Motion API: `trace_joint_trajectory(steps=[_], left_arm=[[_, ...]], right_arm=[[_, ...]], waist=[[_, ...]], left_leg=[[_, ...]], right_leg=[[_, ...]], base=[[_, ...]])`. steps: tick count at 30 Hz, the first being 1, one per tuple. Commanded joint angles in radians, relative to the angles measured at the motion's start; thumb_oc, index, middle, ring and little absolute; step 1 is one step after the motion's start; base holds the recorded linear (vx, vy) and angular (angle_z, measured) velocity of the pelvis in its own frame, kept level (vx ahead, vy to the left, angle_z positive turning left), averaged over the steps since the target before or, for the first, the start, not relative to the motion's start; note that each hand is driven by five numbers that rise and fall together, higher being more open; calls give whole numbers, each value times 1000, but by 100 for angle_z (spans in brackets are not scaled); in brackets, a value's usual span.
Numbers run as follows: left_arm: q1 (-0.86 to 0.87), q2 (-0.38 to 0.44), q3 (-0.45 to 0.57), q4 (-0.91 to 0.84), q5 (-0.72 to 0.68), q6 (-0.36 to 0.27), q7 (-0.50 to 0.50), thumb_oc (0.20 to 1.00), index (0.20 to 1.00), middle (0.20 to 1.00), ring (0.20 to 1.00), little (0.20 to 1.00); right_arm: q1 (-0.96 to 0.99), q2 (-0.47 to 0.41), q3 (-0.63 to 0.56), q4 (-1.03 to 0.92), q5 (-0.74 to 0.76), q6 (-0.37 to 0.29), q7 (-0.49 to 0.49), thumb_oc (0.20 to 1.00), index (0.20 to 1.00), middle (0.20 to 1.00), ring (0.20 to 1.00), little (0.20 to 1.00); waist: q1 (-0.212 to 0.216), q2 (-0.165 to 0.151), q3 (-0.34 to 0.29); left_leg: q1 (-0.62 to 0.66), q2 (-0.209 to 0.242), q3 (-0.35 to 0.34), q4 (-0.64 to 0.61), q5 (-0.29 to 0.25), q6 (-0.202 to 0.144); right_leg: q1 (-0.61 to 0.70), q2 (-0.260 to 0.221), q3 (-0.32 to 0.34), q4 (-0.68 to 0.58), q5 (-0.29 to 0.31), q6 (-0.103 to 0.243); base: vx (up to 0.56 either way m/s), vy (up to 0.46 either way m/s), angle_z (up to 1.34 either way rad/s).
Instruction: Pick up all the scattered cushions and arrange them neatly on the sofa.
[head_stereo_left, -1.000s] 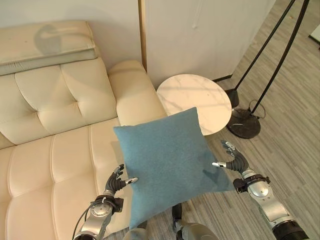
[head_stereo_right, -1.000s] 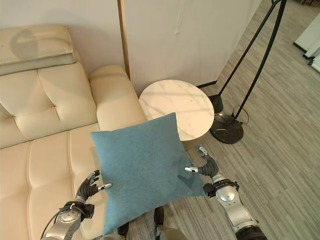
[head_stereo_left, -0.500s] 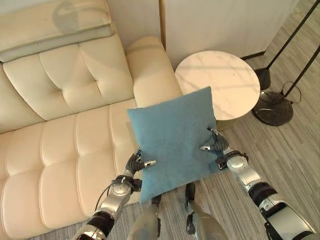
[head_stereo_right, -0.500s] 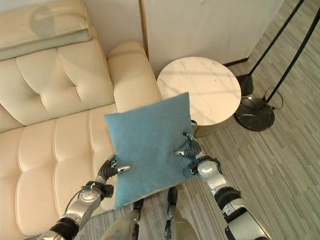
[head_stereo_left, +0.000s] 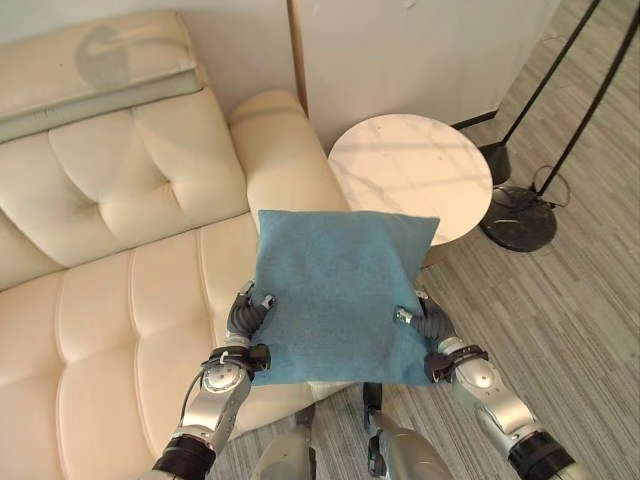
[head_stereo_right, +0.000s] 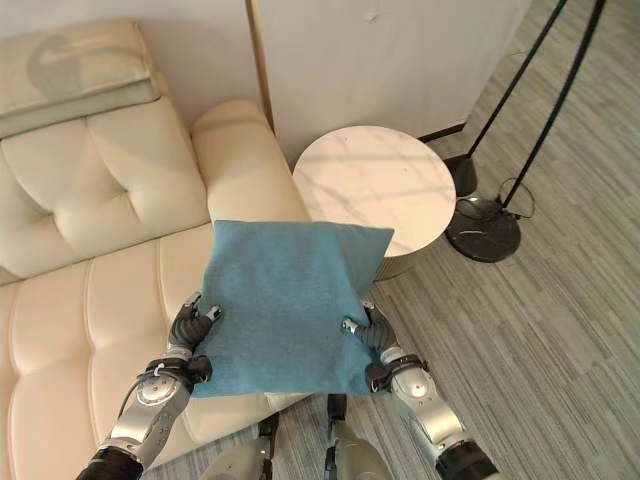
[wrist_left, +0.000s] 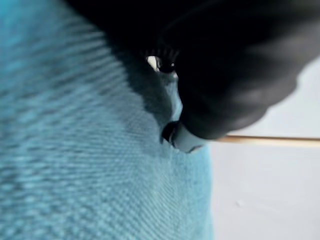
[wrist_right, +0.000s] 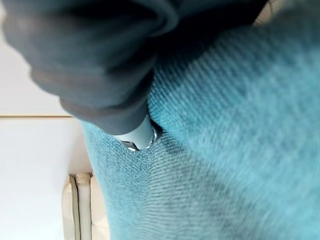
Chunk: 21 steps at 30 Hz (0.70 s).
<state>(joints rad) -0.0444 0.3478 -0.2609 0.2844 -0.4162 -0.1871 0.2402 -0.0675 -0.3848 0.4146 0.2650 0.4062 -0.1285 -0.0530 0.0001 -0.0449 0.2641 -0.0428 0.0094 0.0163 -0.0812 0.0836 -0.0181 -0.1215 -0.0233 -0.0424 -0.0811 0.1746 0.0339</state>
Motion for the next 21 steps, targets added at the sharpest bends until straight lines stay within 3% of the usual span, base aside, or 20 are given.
trace_joint_trajectory(steps=[1,4,7,8,10,13,14,15,17,20,21], left_arm=[[-43,-24,-62,-109,10,-119,-36,200,200,200,200,200],[-24,-14,-65,-149,26,-120,-44,200,200,200,200,200],[-25,8,-69,-199,52,-128,-46,200,200,200,200,200],[-35,15,-74,-215,55,-129,-51,200,200,200,200,200],[-45,28,-87,-232,52,-133,-69,200,200,200,200,200],[-42,34,-89,-236,47,-127,-81,200,200,200,200,200],[-39,39,-79,-234,39,-121,-82,200,200,200,200,200],[-38,44,-60,-242,29,-123,-79,200,200,200,200,200],[-36,38,-46,-244,19,-126,-73,200,200,200,200,200],[-47,17,-43,-248,-10,-136,-55,200,200,200,200,200],[-55,9,-47,-244,-22,-139,-53,200,200,200,200,200]], right_arm=[[-25,69,51,-128,68,-102,76,200,200,200,200,200],[-20,60,53,-165,68,-106,86,200,200,200,200,200],[-47,68,59,-223,63,-123,92,200,200,200,200,200],[-53,69,54,-235,60,-133,86,200,200,200,200,200],[-63,63,40,-269,51,-151,77,200,200,200,200,200],[-65,58,28,-272,40,-154,73,200,200,200,200,200],[-71,61,19,-268,32,-153,65,200,200,200,200,200],[-82,62,9,-269,40,-155,57,200,200,200,200,200],[-97,64,4,-261,40,-164,40,200,200,200,200,200],[-110,52,-8,-268,39,-173,22,200,200,200,200,200],[-110,43,-15,-269,37,-173,15,200,200,200,200,200]], waist=[[-11,-43,-121],[-14,-44,-127],[-21,-39,-102],[-19,-34,-90],[-10,-16,-92],[3,-10,-118],[26,-13,-141],[58,-24,-144],[76,-20,-143],[74,-5,-111],[60,-5,-108]], left_leg=[[51,-37,50,9,-109,4],[66,-42,58,8,-113,12],[61,-39,67,17,-100,23],[48,-32,60,29,-91,25],[11,-20,39,53,-65,30],[-14,-17,22,48,-43,27],[-44,-19,-4,51,-25,20],[-90,-24,-22,58,11,-7],[-132,-17,-25,63,46,-39],[-216,-7,-27,84,87,-86],[-227,-2,2,99,75,-80]], right_leg=[[7,-41,52,64,-102,111],[1,-40,68,82,-96,121],[-60,-29,106,202,-68,170],[-67,-17,115,261,-98,163],[-31,-7,105,401,-191,119],[11,10,112,472,-217,104],[67,17,121,495,-218,102],[151,29,106,387,-293,73],[178,49,106,268,-340,41],[158,60,84,180,-324,23],[138,53,67,172,-308,24]], base=[[-31,119,-26],[-80,114,-30],[-193,49,-43],[-403,18,-25],[-287,-3,11],[-137,-78,51],[-260,-269,70],[-273,-297,62],[-234,-208,48],[-314,-130,57],[-332,-29,55]])
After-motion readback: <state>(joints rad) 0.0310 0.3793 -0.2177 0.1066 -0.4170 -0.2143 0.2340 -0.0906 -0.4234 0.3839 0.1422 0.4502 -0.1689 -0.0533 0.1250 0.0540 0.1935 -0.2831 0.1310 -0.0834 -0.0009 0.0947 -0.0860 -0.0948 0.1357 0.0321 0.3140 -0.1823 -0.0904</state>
